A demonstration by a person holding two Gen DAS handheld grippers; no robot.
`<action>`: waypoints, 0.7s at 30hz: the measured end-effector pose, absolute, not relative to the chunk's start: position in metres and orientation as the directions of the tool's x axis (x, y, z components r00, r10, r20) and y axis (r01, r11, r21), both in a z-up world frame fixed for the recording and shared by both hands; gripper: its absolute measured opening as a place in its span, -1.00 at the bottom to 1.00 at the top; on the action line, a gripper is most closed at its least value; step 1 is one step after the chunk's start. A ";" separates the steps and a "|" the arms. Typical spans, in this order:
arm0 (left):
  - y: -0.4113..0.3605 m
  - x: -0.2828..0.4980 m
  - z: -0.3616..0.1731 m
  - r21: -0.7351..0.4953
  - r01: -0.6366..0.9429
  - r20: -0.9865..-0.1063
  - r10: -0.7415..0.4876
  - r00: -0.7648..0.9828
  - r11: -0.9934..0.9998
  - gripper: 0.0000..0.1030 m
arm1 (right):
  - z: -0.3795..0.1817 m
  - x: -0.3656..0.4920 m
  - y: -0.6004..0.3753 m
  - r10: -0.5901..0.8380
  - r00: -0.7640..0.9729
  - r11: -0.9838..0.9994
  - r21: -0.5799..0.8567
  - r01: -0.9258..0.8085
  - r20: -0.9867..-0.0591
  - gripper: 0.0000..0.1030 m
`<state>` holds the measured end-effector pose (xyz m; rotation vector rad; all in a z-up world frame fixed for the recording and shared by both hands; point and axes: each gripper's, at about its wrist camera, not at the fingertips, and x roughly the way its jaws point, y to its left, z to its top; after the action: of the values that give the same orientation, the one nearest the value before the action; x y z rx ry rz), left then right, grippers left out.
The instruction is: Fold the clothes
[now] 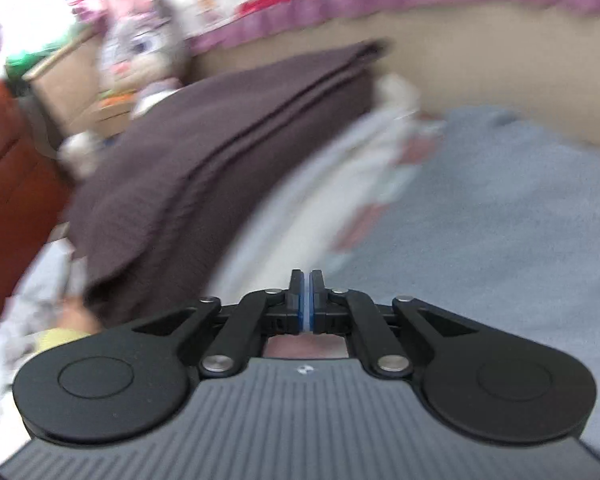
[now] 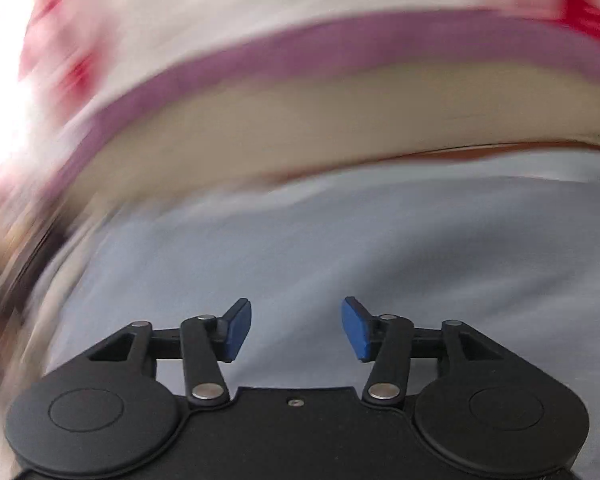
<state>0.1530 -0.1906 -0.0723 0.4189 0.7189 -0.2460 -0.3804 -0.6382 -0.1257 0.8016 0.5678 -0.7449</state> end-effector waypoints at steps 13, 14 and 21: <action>-0.366 0.197 -0.103 0.068 0.570 -0.705 -0.364 0.608 0.819 0.29 | -0.129 -0.463 -0.713 -0.695 0.133 -0.017 0.201 0.979 -0.706 0.76; -0.373 0.205 -0.104 0.076 0.561 -0.706 -0.353 0.614 0.824 0.29 | -0.134 -0.468 -0.717 -0.665 0.187 -0.015 0.263 0.965 -0.723 0.76; -0.390 0.269 -0.113 0.203 0.474 -0.685 -0.221 0.694 0.857 0.49 | -0.144 -0.474 -0.724 -0.567 0.356 0.093 0.372 0.924 -0.743 0.73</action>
<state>0.2686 -0.3895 -0.1132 0.3838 0.7042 -0.3990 -0.4737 -0.7242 -0.1436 0.9329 0.4712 -1.1689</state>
